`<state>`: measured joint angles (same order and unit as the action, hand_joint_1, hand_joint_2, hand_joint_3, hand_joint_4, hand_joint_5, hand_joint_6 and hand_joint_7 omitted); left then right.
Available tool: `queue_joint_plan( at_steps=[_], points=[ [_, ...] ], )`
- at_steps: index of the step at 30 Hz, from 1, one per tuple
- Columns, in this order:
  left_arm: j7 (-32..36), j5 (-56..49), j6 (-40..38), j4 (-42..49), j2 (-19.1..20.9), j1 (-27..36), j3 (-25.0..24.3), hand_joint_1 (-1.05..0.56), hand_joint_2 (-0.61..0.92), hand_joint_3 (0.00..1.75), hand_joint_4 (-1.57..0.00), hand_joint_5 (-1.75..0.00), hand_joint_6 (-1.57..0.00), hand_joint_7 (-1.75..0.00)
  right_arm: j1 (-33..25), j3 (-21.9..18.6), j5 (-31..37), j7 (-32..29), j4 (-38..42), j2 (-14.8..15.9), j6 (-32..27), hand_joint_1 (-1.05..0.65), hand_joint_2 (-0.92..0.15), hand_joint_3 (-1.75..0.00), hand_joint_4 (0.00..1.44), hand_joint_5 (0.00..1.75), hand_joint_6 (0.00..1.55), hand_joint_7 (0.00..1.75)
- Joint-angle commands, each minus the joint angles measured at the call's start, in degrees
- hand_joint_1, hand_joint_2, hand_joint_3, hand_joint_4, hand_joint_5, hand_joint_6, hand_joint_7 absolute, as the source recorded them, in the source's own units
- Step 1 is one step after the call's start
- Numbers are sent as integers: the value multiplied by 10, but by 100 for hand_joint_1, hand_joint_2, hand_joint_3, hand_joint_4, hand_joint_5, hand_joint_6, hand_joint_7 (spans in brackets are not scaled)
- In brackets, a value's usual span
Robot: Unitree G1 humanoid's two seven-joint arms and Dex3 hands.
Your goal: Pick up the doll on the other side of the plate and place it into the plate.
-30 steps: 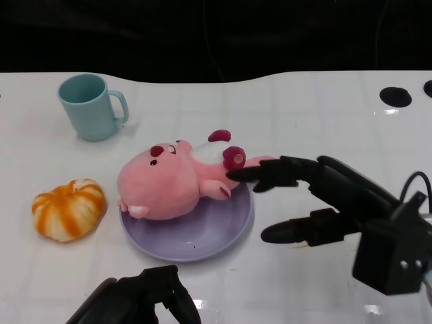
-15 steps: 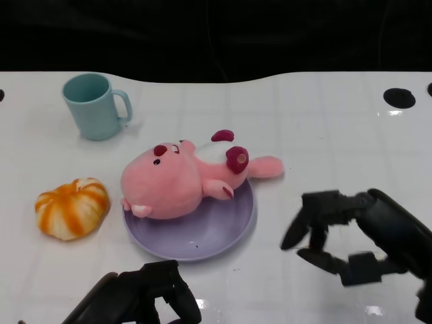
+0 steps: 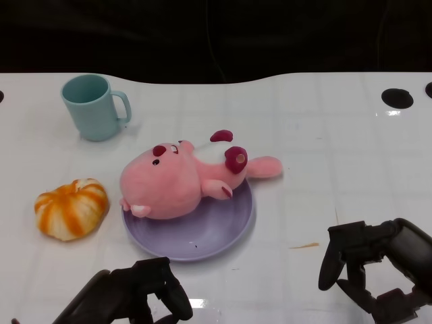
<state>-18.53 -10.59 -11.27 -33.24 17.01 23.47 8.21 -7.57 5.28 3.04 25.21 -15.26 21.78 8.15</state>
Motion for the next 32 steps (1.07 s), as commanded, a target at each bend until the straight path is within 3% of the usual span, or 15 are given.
queue_joint_plan(
  at_steps=[1, 10, 32],
  points=[
    [6, 6, 25, 17, 5, -4, -9, -23, 79, 69, -63, -175, -60, -137, 18, -4, 5, -4, 26, 5, 22, 4, -36, -128, 81, 165, 80, 126],
    [16, 11, 77, 54, 2, -2, -22, -23, 80, 69, -62, -175, -61, -137, 33, 1, 8, -7, 55, -3, 31, 5, -37, -130, 81, 163, 79, 126],
    [15, 17, 95, 56, 3, 7, -31, -21, 80, 69, -65, -175, -61, -137, 35, 9, 22, -8, 49, -4, 26, 5, -37, -130, 80, 169, 81, 128]
  ],
)
